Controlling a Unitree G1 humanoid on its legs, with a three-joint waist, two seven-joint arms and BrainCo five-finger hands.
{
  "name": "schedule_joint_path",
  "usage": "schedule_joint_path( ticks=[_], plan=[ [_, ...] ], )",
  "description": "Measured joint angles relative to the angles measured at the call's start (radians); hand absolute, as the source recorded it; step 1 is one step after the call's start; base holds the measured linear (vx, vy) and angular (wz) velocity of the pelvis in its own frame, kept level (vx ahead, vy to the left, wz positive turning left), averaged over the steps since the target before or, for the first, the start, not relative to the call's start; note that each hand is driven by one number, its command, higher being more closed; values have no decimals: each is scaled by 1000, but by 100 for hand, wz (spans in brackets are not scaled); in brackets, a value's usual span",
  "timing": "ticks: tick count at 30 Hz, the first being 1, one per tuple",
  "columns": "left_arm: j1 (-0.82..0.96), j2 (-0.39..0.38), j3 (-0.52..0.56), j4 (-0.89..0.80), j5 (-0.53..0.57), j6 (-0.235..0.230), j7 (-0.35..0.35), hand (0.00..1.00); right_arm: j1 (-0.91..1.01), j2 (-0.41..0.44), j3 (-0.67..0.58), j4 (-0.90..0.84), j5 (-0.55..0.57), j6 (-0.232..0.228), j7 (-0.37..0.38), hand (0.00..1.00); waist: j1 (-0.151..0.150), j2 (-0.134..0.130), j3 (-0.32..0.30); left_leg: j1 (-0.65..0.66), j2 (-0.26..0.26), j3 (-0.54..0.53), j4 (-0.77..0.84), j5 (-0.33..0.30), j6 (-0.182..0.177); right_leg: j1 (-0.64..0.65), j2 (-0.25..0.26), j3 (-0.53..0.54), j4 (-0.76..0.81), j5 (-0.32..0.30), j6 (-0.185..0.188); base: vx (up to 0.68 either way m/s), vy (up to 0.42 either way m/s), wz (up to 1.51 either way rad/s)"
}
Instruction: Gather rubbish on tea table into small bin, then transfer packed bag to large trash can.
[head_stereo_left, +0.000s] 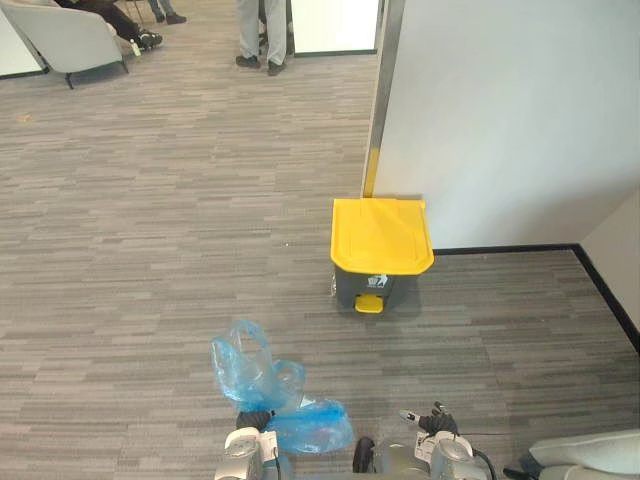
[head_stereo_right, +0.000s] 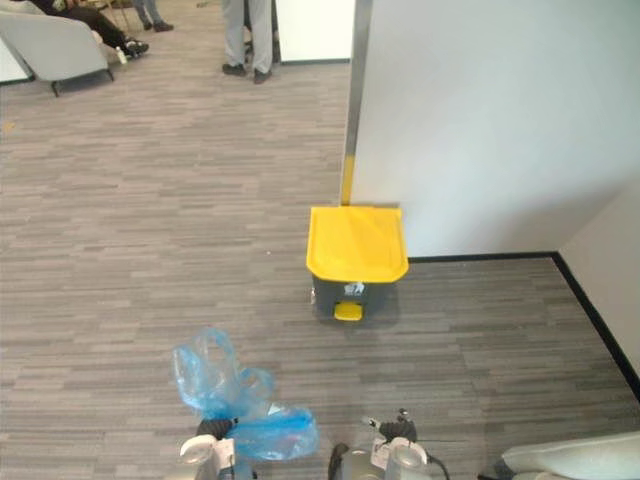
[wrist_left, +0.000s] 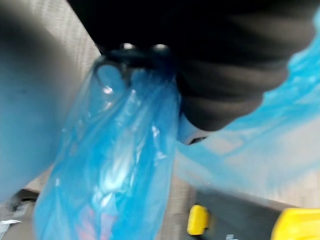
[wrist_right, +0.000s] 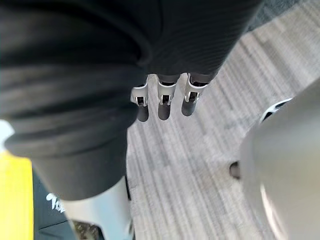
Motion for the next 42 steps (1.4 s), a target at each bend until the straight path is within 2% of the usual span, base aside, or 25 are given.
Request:
schedule_joint_path(
  ticks=[2,3,4,5,7,9,11,14,16,18,20,21,22,24,27,28,29,31,33,34,35,36,37,40,42],
  plan=[
    [-6,0,0,0,0,0,0,100,5,0,-1,-2,5,0,-1,0,8,1,-2,1,-32,-24,-245,41,22,16,-10,25,2,-14,27,334,208,-34],
    [-7,-4,1,6,0,-1,0,100,11,0,-4,2,5,0,-1,0,16,0,-10,13,-70,-68,-350,150,-2,14,-21,52,13,-28,54,348,213,-26],
    [-9,2,6,7,0,1,3,100,14,8,-7,1,4,4,-1,0,20,-26,-23,36,-102,-59,-383,157,8,12,-37,73,4,-26,71,383,258,-17],
    [-10,7,2,7,0,2,3,100,18,24,-12,1,4,6,-2,0,16,-53,-38,39,-130,-42,-397,145,28,16,-63,90,-19,-24,86,311,207,-4],
    [-18,2,-1,15,0,3,2,100,18,27,-18,1,3,10,0,0,29,-65,-43,67,-151,4,-398,109,44,12,-95,114,13,-19,103,290,240,-41],
    [-15,2,-7,23,1,4,3,100,14,24,-17,-8,3,9,0,0,25,-48,-33,137,-158,40,-413,68,56,-42,-112,150,195,-7,120,215,243,-61],
    [-3,22,-27,27,1,5,3,100,12,22,4,-20,2,5,3,0,13,-35,-28,210,-170,69,-419,21,63,-178,-149,182,507,50,127,189,180,-28],
    [-2,37,-27,37,1,7,3,100,10,23,-1,-20,2,2,2,0,7,-39,-30,275,-174,69,-457,8,60,-245,-156,129,597,14,118,226,59,-3],
    [-6,38,-27,52,1,6,3,100,2,22,-2,-19,1,-2,1,0,-5,-36,-28,321,-166,65,-501,11,56,-295,-134,51,517,-33,92,318,-47,13],
    [-10,38,-27,65,1,6,3,100,-15,21,-4,-12,2,-1,2,0,-20,-28,-23,346,-149,56,-522,11,55,-311,-91,19,372,-23,78,389,-168,23],
    [-11,43,-39,81,2,6,2,100,-15,23,-8,-9,1,-2,2,0,-28,-35,-23,376,-150,23,-543,9,50,-296,-51,23,127,87,56,328,-180,29],
    [-22,41,-36,100,2,5,1,100,-15,19,-19,3,0,-2,4,0,-29,-46,-13,407,-161,-16,-555,1,26,-267,-44,18,77,180,-34,306,-151,9],
    [-29,27,-31,105,2,5,1,100,-28,-1,-25,9,-2,-3,2,0,-21,-9,-10,414,-133,-33,-554,3,18,-256,-23,12,83,178,-31,484,-276,-5],
    [-30,4,-26,104,4,2,-1,100,-39,-13,-50,15,-8,-2,1,0,-21,12,-10,421,-121,-57,-550,29,-11,-256,-11,6,107,122,-43,259,-176,-6],
    [-37,2,-39,101,4,3,-16,100,-27,-12,-58,28,-7,-2,1,0,-30,15,-10,375,-71,-93,-365,38,-30,-169,9,-28,62,78,-46,237,-185,27],
    [-38,2,-39,95,4,3,-20,100,-16,-12,-57,28,-7,-1,1,0,-27,9,-8,327,-47,-105,-230,57,-65,-120,18,-33,27,67,-37,181,-117,23],
    [-24,2,-38,76,4,3,-21,100,-3,-13,-34,26,-7,-2,0,0,-23,-1,-12,242,-13,-108,-44,93,-122,-81,24,-33,-5,62,-44,183,-90,9],
    [-14,2,-35,53,3,2,-20,100,-10,-14,-20,26,-6,1,0,0,-20,3,-15,167,16,-82,78,48,-95,-45,37,-16,-38,63,-47,206,-21,-28],
    [-10,2,-31,47,3,3,-19,100,-8,-8,-19,26,-6,4,0,0,-16,3,-16,138,5,-28,23,-2,-58,-23,37,19,-60,74,-50,174,63,-61],
    [-7,2,-31,44,3,3,-19,100,-9,-4,-19,27,-5,8,0,0,-8,8,-20,137,-13,-8,-102,-14,-31,-20,35,51,-65,81,-40,128,101,-68],
    [-6,2,-31,45,3,4,-19,100,-10,-3,-19,27,-5,9,0,0,-6,11,-22,138,-21,-10,-156,-11,-27,-21,35,63,-65,83,-37,163,170,-91],
    [-6,2,-31,47,3,4,-19,100,-10,-8,-21,24,-4,9,0,0,-4,27,-32,140,-38,-17,-346,48,-7,-28,44,96,-61,85,-16,214,232,-77],
    [-8,1,-29,56,3,5,-18,100,-8,-14,-24,31,-3,11,1,0,-1,21,-50,164,-67,-23,-399,66,-20,-29,41,138,-72,95,14,177,196,-64],
    [-12,8,-29,68,4,4,-17,100,10,-3,-49,34,-3,10,0,0,-1,-6,-61,196,-114,-1,-453,74,-12,3,10,168,-156,127,44,171,202,-27],
    [-9,12,-29,78,4,4,-17,100,11,-2,-58,41,-4,10,1,0,2,-9,-62,214,-127,8,-464,74,-12,20,1,179,-182,140,56,90,143,-21]
  ],
)
